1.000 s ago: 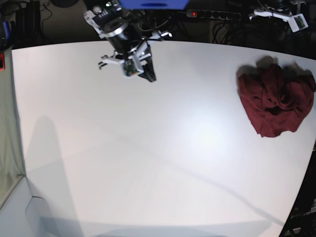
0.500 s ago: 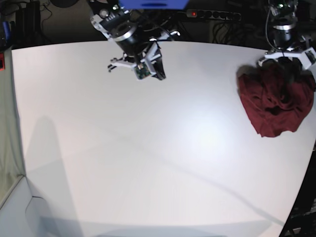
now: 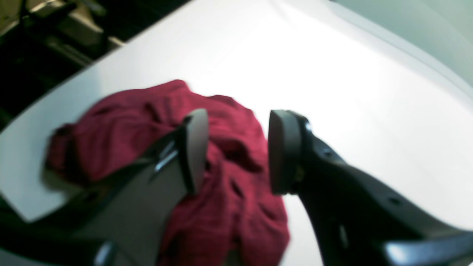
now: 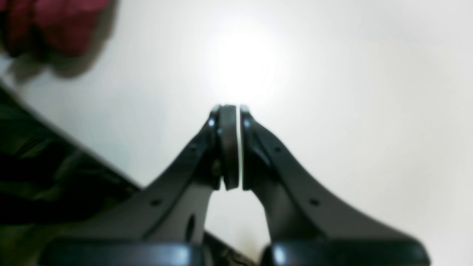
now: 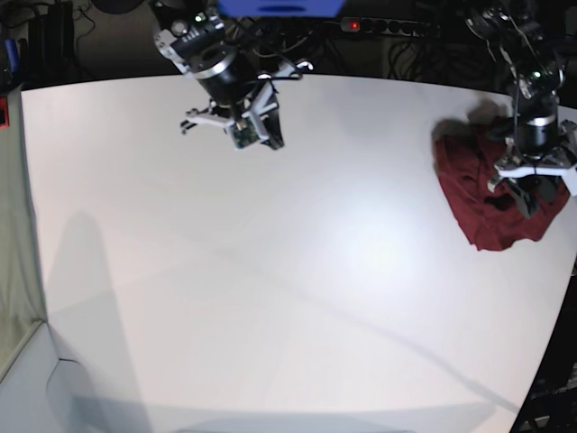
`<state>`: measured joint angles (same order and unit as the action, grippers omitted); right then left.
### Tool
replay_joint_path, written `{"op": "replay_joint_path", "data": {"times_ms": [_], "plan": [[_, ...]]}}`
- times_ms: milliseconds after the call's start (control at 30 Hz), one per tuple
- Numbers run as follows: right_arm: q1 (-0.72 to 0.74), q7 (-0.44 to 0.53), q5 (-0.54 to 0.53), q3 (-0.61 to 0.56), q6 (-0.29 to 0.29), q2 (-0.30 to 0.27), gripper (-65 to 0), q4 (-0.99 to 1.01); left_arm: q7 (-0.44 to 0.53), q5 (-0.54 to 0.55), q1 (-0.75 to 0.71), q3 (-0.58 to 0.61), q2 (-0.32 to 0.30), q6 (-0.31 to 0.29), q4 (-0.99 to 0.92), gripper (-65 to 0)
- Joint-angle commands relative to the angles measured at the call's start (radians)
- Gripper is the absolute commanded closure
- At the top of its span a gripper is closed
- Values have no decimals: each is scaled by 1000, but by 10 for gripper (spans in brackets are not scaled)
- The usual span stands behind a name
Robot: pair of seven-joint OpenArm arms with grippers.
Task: Layout the t-shirt on the table in an organized manner, then fold the t-shirt properly
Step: 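Lower the left gripper onto the crumpled red t-shirt and grasp it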
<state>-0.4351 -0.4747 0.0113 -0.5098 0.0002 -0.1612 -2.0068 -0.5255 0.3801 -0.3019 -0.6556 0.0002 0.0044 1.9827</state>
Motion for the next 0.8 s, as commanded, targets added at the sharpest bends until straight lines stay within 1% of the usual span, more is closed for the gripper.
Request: {"op": "replay_joint_path", "data": {"times_ms": [0,133,300,433,667,767], "plan": [[-1,24,-4,-2,1,4,0,-16,-2,4,16,-8,-6,3,2,-262],[0,24,-4,4,1,1,0,-16,-12,0,28,-42,-6,1,-35,-262],[0,24,-4,6,1,4,0,-16,-6,3,33,-42,-15,-1,-113,-262],[0,24,-4,10,1,4,0,-15,-6,3,63,-42,-15,-1,-162,-262],[0,24,-4,12,1,-1,0,-15,-8,-2,100,-34,-13,-1,-194,-261],[-1,24,-4,12,1,-1,0,-15,-8,3,106,-34,-13,-1,-242,-259]]}}
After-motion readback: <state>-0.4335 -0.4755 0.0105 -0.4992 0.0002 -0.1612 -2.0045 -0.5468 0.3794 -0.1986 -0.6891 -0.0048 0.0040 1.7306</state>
